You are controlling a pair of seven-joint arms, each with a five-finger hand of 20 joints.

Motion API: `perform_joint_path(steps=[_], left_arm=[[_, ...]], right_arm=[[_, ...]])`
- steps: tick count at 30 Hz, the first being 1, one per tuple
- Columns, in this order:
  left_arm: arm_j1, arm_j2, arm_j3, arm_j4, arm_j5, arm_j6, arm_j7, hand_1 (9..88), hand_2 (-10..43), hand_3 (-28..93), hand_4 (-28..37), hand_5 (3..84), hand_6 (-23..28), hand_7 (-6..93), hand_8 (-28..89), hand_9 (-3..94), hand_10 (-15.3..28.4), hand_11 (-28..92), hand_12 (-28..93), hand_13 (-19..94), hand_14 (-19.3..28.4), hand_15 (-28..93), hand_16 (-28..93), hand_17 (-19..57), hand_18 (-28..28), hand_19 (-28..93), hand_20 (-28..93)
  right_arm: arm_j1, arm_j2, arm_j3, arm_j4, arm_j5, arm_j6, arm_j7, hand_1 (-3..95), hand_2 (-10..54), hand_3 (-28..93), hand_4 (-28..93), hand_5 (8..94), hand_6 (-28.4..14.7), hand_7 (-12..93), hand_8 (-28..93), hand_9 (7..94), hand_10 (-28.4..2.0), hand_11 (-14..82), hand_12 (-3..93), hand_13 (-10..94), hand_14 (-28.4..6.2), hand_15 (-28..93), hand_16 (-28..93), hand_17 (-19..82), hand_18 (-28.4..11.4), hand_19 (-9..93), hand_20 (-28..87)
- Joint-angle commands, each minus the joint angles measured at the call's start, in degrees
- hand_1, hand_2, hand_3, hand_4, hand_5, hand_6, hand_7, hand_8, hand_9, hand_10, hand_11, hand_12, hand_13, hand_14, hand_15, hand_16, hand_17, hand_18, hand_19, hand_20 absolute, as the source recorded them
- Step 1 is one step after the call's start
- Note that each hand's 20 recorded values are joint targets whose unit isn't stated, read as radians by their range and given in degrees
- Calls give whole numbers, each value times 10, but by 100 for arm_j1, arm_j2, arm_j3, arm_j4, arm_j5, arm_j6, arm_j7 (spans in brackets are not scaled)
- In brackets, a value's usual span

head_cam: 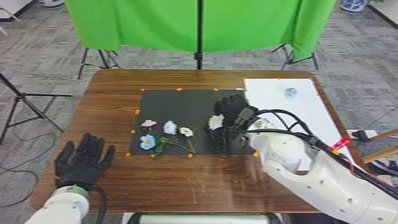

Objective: Arrange flowers

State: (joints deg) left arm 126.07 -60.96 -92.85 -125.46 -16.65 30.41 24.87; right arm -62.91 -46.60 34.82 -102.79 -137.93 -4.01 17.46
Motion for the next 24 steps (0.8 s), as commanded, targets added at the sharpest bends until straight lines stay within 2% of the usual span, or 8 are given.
perform_joint_path(steps=[1, 4, 8, 13, 15, 17, 19, 24], left_arm=[[-20, -77, -48, 36, -118, 225, -159, 324, 130, 760, -282, 487, 58, 414, -190, 461, 147, 434, 149, 337, 149, 599, -64, -34, 155, 452, 223], [-23, -48, -35, 56, -36, 162, -180, 337, 117, 759, -282, 487, 59, 417, -191, 462, 147, 436, 148, 339, 149, 602, -66, -34, 156, 454, 222], [46, -30, -1, 72, 131, -8, -84, 332, 116, 757, -283, 487, 59, 417, -192, 460, 148, 436, 147, 337, 149, 601, -67, -35, 156, 456, 222], [76, 7, 90, 108, 225, -279, 61, 304, 122, 761, -283, 485, 60, 408, -191, 456, 150, 430, 147, 333, 149, 600, -66, -36, 154, 452, 221], [116, 13, 97, 95, 182, -290, 144, 289, 122, 766, -283, 484, 61, 405, -189, 455, 151, 428, 148, 332, 150, 595, -65, -37, 155, 450, 221], [161, 16, 105, 94, 197, -415, 177, 276, 124, 769, -283, 483, 61, 402, -187, 455, 151, 424, 148, 332, 150, 592, -64, -38, 155, 447, 221], [130, 19, 134, 113, 288, -462, 145, 265, 126, 768, -283, 483, 62, 398, -186, 453, 151, 421, 149, 331, 150, 590, -63, -38, 155, 445, 221], [128, 16, 165, 118, 325, -525, 127, 264, 127, 766, -283, 484, 62, 390, -181, 453, 152, 415, 151, 330, 151, 583, -59, -39, 156, 441, 222]], right_arm=[[-185, 240, 540, -439, -26, -129, 735, 627, -95, 742, -281, 533, -27, 168, -119, 600, -155, 169, 188, 544, -106, 345, 300, 291, -197, 663, 173], [-131, 345, 834, -278, 42, 130, 1231, 609, -95, 775, -282, 515, -33, 152, -110, 570, -167, 159, 187, 516, -128, 373, 263, 279, -203, 662, 174], [211, 333, 1063, 434, 243, 410, 1726, 530, -95, 808, -283, 470, -67, 149, -107, 422, -223, 122, 176, 378, -191, 454, 144, 241, -223, 682, 158], [754, 183, 1367, 1090, 940, -843, 2328, 464, -95, 798, -273, 391, -96, 129, -99, 283, -259, 82, 144, 244, -232, 415, 83, 223, -267, 610, 77], [999, 90, 1330, 1457, 952, -1199, 2224, 469, -94, 786, -267, 360, -93, 122, -94, 253, -258, 68, 132, 219, -237, 394, 69, 223, -280, 595, 47], [1159, -57, 1360, 1789, 1205, -1420, 2280, 491, -90, 779, -269, 348, -89, 119, -95, 243, -251, 67, 126, 212, -236, 384, 63, 228, -283, 576, 29], [1224, -115, 1390, 1988, 1563, -1487, 2405, 532, -72, 784, -273, 360, -70, 127, -99, 265, -234, 69, 121, 223, -224, 361, 63, 228, -283, 559, 26], [1237, -307, 1481, 2569, 1785, -1629, 1874, 553, -77, 795, -281, 364, -52, 139, -106, 267, -200, 71, 115, 250, -203, 337, 73, 245, -266, 535, 33]])
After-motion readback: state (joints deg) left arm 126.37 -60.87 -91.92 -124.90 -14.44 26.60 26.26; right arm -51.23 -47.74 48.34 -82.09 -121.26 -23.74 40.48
